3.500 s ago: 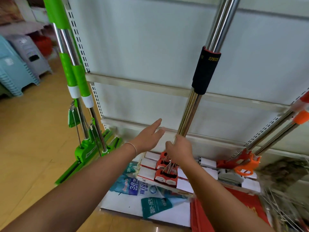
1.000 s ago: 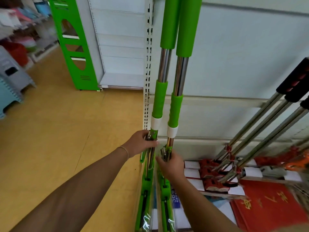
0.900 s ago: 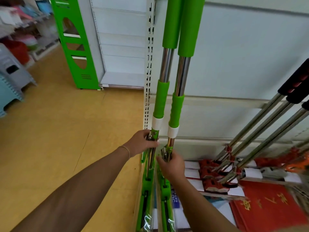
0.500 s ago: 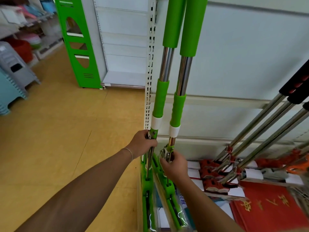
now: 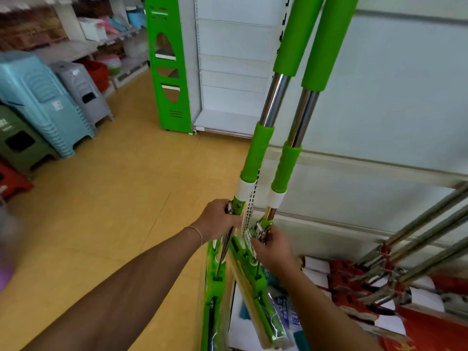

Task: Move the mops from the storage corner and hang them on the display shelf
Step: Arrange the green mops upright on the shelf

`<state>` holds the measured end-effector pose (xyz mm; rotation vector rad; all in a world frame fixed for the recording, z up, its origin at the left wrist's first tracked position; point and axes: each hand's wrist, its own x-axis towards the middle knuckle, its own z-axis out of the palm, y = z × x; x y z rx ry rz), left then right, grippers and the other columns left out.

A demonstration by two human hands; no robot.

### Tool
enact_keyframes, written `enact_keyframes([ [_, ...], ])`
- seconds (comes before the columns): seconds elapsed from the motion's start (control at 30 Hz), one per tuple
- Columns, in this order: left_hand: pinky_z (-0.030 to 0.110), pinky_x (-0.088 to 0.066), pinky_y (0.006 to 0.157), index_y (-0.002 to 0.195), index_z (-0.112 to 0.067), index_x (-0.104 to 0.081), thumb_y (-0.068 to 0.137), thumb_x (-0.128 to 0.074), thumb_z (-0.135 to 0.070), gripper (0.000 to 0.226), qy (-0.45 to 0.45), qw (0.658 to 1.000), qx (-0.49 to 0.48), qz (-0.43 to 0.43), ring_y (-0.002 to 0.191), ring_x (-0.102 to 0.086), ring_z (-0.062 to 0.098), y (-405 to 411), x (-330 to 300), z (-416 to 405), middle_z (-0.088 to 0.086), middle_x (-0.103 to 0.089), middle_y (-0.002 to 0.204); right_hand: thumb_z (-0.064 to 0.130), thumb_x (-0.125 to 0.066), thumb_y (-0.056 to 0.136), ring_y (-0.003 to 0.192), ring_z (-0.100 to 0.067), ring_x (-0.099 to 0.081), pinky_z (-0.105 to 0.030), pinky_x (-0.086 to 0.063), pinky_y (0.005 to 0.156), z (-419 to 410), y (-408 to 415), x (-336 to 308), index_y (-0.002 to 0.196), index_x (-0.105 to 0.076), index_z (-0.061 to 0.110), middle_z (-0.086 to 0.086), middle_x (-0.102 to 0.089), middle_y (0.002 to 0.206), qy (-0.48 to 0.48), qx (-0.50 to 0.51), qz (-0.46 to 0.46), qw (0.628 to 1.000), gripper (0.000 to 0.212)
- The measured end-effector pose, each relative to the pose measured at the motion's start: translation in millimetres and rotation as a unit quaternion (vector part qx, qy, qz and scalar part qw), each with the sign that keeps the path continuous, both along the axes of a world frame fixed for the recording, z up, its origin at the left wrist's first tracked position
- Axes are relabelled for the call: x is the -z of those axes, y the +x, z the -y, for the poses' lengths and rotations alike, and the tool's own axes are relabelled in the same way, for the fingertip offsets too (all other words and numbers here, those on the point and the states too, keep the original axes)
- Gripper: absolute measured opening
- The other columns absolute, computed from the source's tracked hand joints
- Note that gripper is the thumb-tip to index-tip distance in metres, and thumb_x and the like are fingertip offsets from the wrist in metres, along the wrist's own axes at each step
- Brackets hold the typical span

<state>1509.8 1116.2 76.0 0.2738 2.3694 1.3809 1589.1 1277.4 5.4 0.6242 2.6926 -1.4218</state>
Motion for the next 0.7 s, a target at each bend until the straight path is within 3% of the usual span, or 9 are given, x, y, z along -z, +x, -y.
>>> enact_keyframes([
  [0.17,0.028,-0.03,0.056,0.053,-0.018,-0.045,0.072,-0.071,-0.004,0.036,-0.01,1.0,-0.008,0.004,0.052,-0.037,0.017,1,-5,13,-0.003,-0.042,0.051,0.029,-0.069,0.079,0.089,-0.017,-0.07,-0.044,-0.058,0.085,-2,-16,5,0.106,-0.065,0.03,0.006,-0.074,0.097,-0.006,-0.023,0.015,1.0,0.028],
  [0.27,0.03,-0.031,0.058,0.055,-0.017,-0.046,0.064,-0.071,-0.015,0.027,-0.009,1.0,-0.01,0.003,0.054,-0.038,0.02,2,-8,22,-0.002,-0.043,0.053,0.027,-0.07,0.078,0.093,-0.024,-0.07,-0.047,-0.057,0.088,-11,-29,8,0.109,-0.065,0.024,-0.001,-0.074,0.1,0.011,-0.043,0.027,0.999,0.032],
  [0.37,0.031,-0.032,0.06,0.058,-0.016,-0.049,0.06,-0.068,-0.02,0.02,-0.016,1.0,-0.013,0.003,0.056,-0.039,0.021,5,-10,29,0.0,-0.045,0.056,0.022,-0.07,0.079,0.094,-0.029,-0.068,-0.044,-0.056,0.087,-18,-41,1,0.109,-0.065,0.014,-0.008,-0.073,0.1,0.054,-0.065,0.035,0.996,0.032],
  [0.53,0.031,-0.032,0.061,0.057,-0.016,-0.047,0.061,-0.068,-0.02,0.021,-0.031,0.999,-0.021,0.001,0.057,-0.039,0.02,8,-12,39,-0.001,-0.043,0.056,0.015,-0.066,0.081,0.096,-0.031,-0.065,-0.036,-0.053,0.083,-30,-61,-10,0.107,-0.065,0.012,-0.011,-0.071,0.102,0.079,-0.096,0.057,0.991,0.026],
  [0.7,0.03,-0.029,0.058,0.056,-0.017,-0.043,0.072,-0.071,-0.006,0.035,-0.044,0.999,-0.026,-0.002,0.056,-0.035,0.019,10,-13,43,-0.002,-0.039,0.055,0.008,-0.064,0.084,0.104,-0.033,-0.064,-0.034,-0.05,0.088,-35,-81,-16,0.114,-0.065,0.01,-0.014,-0.07,0.113,0.092,-0.109,0.048,0.989,0.031],
])
